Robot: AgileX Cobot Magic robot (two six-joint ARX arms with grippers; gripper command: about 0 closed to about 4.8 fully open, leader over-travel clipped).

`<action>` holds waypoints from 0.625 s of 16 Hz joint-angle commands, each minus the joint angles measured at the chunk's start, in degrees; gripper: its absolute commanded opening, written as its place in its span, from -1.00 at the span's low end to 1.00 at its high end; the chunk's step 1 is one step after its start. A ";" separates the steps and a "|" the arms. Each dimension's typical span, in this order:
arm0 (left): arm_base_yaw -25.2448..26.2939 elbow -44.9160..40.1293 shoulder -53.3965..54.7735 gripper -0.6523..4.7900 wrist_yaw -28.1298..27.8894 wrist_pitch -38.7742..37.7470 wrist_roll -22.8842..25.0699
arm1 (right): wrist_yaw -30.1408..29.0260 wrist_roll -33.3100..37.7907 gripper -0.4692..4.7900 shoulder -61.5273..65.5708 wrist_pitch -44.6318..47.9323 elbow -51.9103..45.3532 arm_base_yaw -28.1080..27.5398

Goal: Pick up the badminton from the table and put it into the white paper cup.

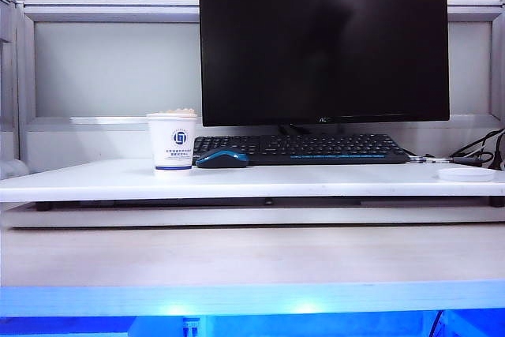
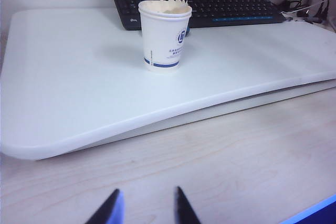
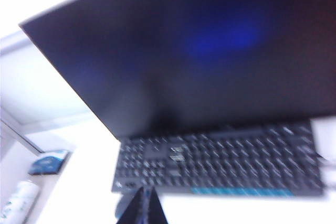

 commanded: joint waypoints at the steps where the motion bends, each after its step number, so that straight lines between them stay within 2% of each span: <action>1: 0.04 0.07 0.02 -0.27 -0.07 -1.36 0.20 | -0.39 -1.99 -0.86 -10.86 2.82 -11.80 -2.54; 4: 0.04 0.07 0.02 -0.27 -1.44 -1.36 0.50 | -0.42 -0.83 -0.86 -24.72 7.30 -29.48 -5.09; 7: 0.04 0.07 0.02 -0.32 -5.25 -1.36 0.61 | 0.22 -2.45 -0.86 -41.92 8.87 -48.87 -5.20; 9: 0.04 0.07 0.02 -0.34 -7.74 -1.36 0.61 | 0.26 -2.82 -0.86 -50.05 8.96 -56.65 -4.98; 10: 0.04 0.09 0.02 -0.41 -9.49 -1.36 0.63 | 0.68 -2.86 -0.86 -54.29 8.85 -60.43 -5.01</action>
